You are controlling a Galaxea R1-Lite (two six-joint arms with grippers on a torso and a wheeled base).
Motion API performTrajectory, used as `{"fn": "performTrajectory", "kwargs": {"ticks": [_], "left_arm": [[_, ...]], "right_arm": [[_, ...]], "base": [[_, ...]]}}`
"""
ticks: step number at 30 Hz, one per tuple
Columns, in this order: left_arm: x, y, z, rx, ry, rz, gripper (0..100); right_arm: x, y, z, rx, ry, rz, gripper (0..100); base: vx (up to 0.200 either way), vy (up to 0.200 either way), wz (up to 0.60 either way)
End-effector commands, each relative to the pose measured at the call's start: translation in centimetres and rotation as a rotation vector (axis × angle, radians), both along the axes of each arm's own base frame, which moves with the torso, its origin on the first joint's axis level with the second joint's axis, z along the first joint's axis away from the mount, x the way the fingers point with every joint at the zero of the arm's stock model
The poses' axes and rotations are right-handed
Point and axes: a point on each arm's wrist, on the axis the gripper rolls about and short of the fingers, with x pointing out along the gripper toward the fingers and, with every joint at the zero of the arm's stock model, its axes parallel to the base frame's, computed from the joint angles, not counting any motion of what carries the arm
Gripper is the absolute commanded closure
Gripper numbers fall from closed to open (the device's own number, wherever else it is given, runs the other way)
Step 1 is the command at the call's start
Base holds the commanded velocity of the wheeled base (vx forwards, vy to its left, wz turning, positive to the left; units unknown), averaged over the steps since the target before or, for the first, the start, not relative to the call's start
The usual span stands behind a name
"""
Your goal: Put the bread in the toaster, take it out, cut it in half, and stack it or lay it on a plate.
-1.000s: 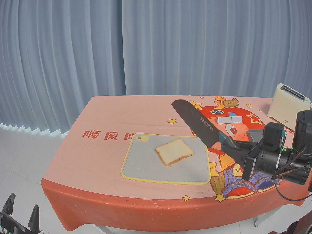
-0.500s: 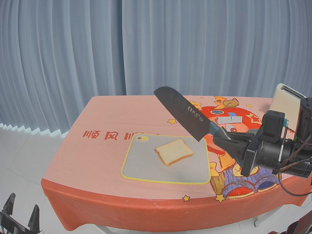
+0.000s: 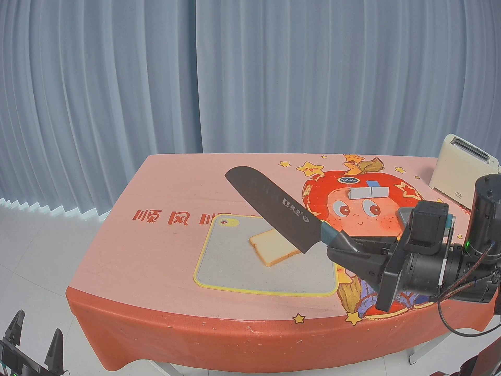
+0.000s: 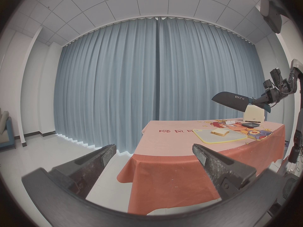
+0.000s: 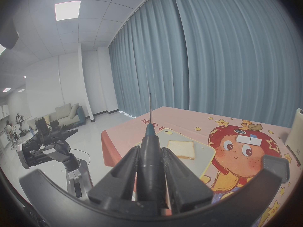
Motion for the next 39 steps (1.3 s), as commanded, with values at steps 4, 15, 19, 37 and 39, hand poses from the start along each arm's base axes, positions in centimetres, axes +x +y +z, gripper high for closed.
{"fn": "performTrajectory", "kwargs": {"ticks": [4, 15, 19, 37, 39], "left_arm": [[0.1, 0.0, -0.5, -0.001, 0.019, 0.0, 0], [0.1, 0.0, -0.5, -0.001, 0.019, 0.0, 0], [0.1, 0.0, -0.5, -0.001, 0.018, -0.001, 0], [0.1, 0.0, -0.5, -0.001, 0.019, 0.0, 0], [0.1, 0.0, -0.5, -0.001, 0.018, 0.0, 0]], "right_arm": [[-0.1, 0.2, -0.2, -0.006, 0.008, 0.011, 100], [0.7, 0.5, -1.5, -0.048, 0.053, -0.022, 100], [1.7, 0.3, -1.9, -0.059, 0.067, -0.098, 100], [3.5, 1.3, -5.0, -0.151, 0.14, -0.17, 100], [3.5, 1.3, -5.0, -0.15, 0.141, -0.171, 100]], "base": [[0.0, 0.0, 0.0], [0.0, 0.0, 0.0], [0.0, 0.0, 0.0], [0.0, 0.0, 0.0], [0.0, 0.0, 0.0]]}}
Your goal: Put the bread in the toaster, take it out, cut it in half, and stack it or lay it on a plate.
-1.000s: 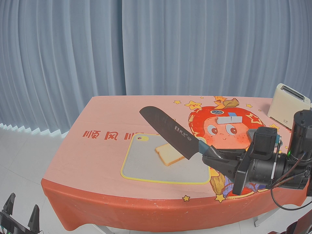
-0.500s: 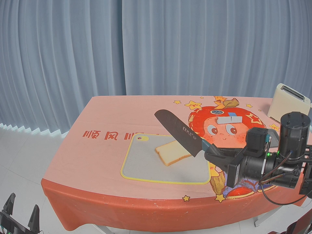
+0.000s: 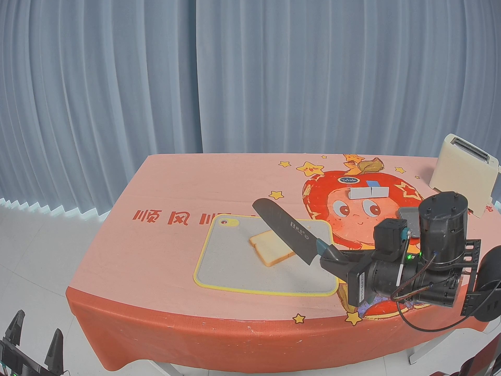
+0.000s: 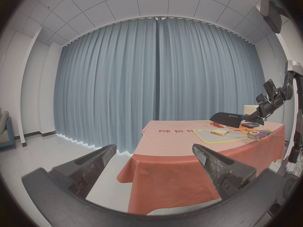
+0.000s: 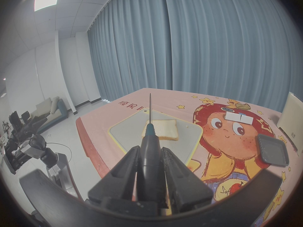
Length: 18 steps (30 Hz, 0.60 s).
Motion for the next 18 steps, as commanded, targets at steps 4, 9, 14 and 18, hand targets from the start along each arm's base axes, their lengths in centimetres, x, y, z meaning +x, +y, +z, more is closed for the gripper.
{"fn": "performTrajectory", "kwargs": {"ticks": [4, 9, 14, 18], "left_arm": [[0.14, 0.0, -0.47, -0.001, 0.018, 0.0, 0], [0.14, 0.0, -0.49, -0.001, 0.019, 0.0, 0], [0.14, 0.0, -0.49, -0.001, 0.019, 0.0, 0], [0.14, 0.0, -0.49, -0.001, 0.019, 0.0, 0]], "right_arm": [[0.46, 0.39, -0.73, -0.019, 0.019, -0.003, 100], [0.58, 0.22, -0.77, -0.027, 0.013, -0.028, 100], [0.93, -0.11, -0.58, -0.023, 0.007, -0.045, 100], [0.81, -0.05, -0.65, -0.027, 0.008, -0.038, 100]], "base": [[0.0, 0.0, 0.0], [0.0, 0.0, 0.0], [0.0, 0.0, 0.0], [0.0, 0.0, 0.0]]}}
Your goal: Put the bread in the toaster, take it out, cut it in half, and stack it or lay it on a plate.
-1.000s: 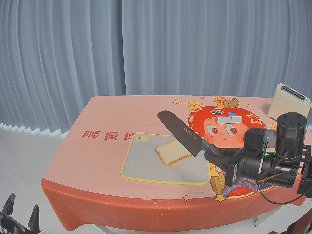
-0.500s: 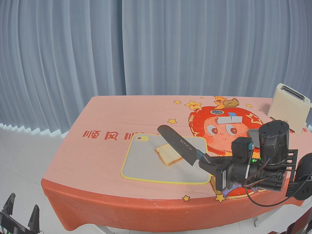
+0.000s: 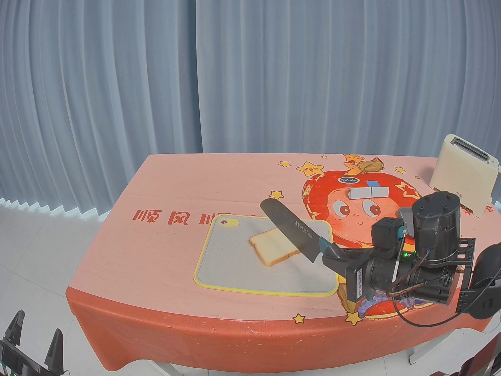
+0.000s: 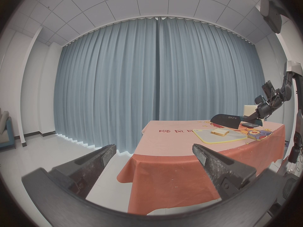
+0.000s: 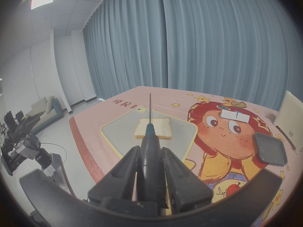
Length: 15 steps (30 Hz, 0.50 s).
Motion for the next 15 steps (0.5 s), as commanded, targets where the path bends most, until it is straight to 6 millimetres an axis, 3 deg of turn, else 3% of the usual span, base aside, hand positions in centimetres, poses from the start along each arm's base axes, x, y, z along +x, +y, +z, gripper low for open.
{"fn": "performTrajectory", "kwargs": {"ticks": [1, 15], "left_arm": [[0.14, 0.0, -0.49, -0.001, 0.019, 0.001, 0], [0.13, 0.0, -0.48, 0.002, 0.016, 0.001, 0]], "right_arm": [[-0.07, 0.05, -0.02, -0.001, 0.0, 0.004, 100], [-0.43, -0.12, 0.49, 0.013, -0.014, 0.009, 100]], "base": [[0.0, 0.0, 0.0], [0.0, 0.0, 0.0]]}}
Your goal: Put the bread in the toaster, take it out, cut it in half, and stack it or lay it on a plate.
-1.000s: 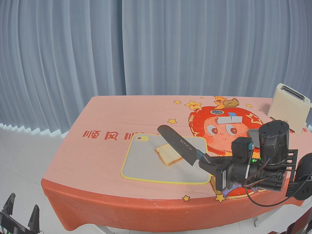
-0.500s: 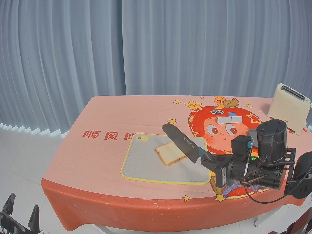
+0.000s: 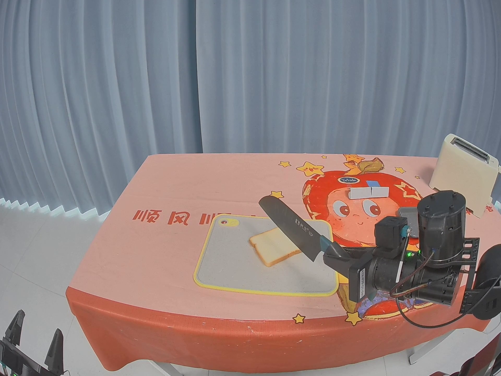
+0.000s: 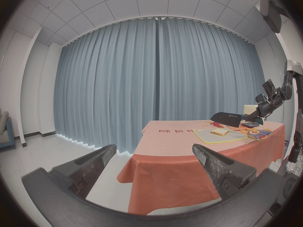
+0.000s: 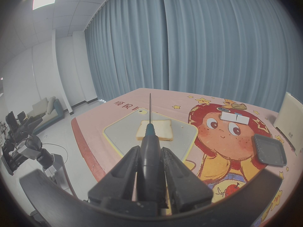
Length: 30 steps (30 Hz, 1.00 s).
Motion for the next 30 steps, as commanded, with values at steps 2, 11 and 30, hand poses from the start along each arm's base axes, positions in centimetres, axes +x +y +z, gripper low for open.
{"fn": "performTrajectory", "kwargs": {"ticks": [2, 11, 30], "left_arm": [[0.14, 0.0, -0.47, 0.0, 0.018, -0.001, 0], [0.14, 0.0, -0.47, -0.001, 0.018, -0.001, 100], [0.14, 0.0, -0.46, -0.006, 0.016, -0.001, 100]], "right_arm": [[-0.01, 0.02, 0.01, 0.001, 0.0, 0.0, 100], [-0.04, 0.04, -0.14, -0.004, 0.004, 0.003, 100], [-0.08, 0.01, -0.14, -0.004, 0.004, 0.003, 100]], "base": [[0.0, 0.0, 0.0], [0.0, 0.0, 0.0], [0.0, 0.0, 0.0]]}}
